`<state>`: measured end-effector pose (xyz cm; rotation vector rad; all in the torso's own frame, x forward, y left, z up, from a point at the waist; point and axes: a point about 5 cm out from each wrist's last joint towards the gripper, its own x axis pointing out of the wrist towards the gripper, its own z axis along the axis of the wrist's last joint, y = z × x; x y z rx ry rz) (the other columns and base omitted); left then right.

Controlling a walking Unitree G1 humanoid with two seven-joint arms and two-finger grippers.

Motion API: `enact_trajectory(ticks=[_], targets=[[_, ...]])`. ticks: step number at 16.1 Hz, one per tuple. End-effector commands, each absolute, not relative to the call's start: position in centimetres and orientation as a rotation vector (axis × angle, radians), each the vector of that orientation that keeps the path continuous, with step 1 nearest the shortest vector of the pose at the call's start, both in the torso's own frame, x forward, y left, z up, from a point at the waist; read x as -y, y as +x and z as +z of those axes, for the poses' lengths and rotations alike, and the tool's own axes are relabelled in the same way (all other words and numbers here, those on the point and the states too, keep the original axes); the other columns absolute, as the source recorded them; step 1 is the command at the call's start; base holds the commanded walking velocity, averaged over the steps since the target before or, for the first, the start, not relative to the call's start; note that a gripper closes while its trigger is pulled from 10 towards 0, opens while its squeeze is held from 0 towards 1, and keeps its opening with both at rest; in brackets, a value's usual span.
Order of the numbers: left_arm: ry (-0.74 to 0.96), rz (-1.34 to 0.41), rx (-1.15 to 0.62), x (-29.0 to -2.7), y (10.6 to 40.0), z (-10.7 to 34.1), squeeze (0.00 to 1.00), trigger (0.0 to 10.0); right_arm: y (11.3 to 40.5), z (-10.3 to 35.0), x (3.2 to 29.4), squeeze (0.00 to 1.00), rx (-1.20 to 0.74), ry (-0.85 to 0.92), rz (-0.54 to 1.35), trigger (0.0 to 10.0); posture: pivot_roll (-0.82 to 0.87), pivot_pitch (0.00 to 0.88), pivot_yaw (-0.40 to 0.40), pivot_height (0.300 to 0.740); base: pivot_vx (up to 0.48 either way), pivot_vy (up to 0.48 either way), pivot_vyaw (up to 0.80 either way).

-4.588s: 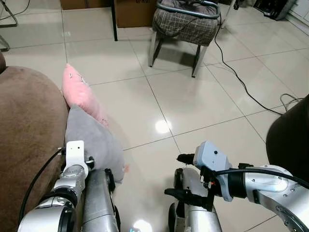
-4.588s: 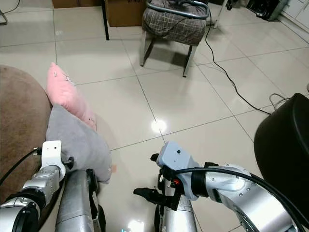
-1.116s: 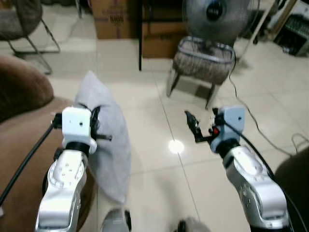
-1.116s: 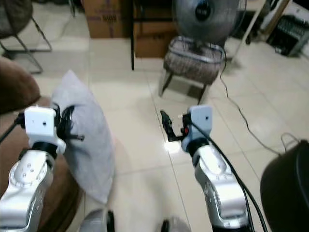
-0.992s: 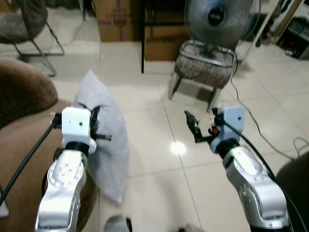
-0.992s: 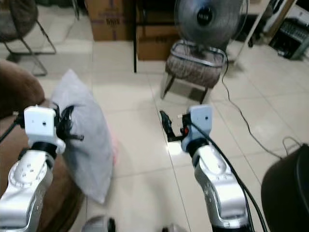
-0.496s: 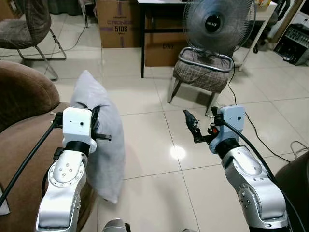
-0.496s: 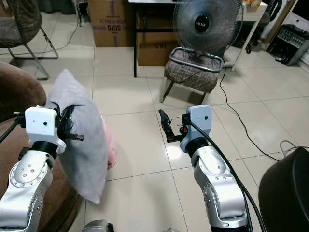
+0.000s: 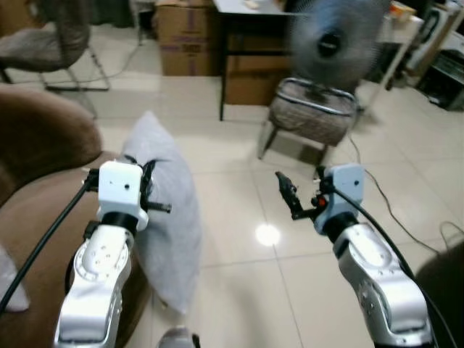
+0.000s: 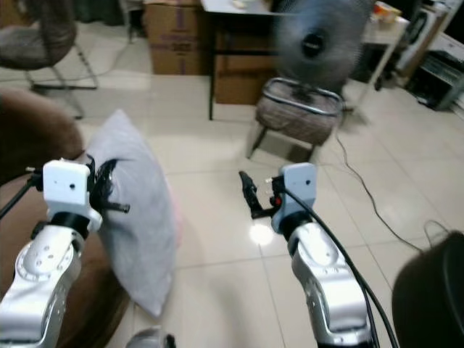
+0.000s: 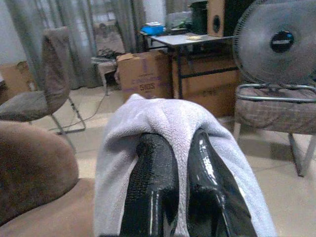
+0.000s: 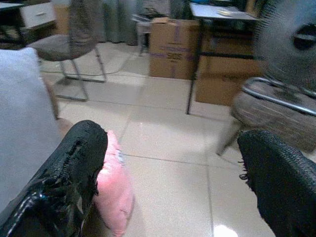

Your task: Move the pillow to the sofa from floor

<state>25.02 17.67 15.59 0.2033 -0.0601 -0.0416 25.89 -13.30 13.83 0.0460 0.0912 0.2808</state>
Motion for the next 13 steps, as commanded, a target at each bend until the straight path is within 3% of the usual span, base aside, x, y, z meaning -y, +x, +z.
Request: enact_trajectory(ticks=[1,8,10,13], targets=[[0.218,-0.047,0.117,-17.56,24.9,16.7,0.0,10.0,26.06,14.03,13.08,0.0,-0.078,0.028,0.297,10.0,0.1,0.0,-0.052,0.74,0.0,0.36,0.8],[0.231,-0.057,0.119,-17.56,24.94,16.78,0.0,10.0,26.12,13.95,12.95,0.0,-0.072,0.03,0.303,10.0,0.11,0.0,-0.054,0.74,0.0,0.362,0.8],[0.265,-0.057,0.121,-17.6,25.05,16.9,0.0,10.0,26.26,13.8,13.15,0.0,-0.072,0.056,0.274,10.0,0.12,0.0,-0.049,0.74,0.0,0.0,0.2],[0.286,-0.045,0.116,-17.71,25.24,16.93,0.0,10.0,26.41,13.68,13.38,0.0,-0.072,0.054,0.253,10.0,0.12,0.0,-0.044,0.74,0.0,-0.48,0.0]])
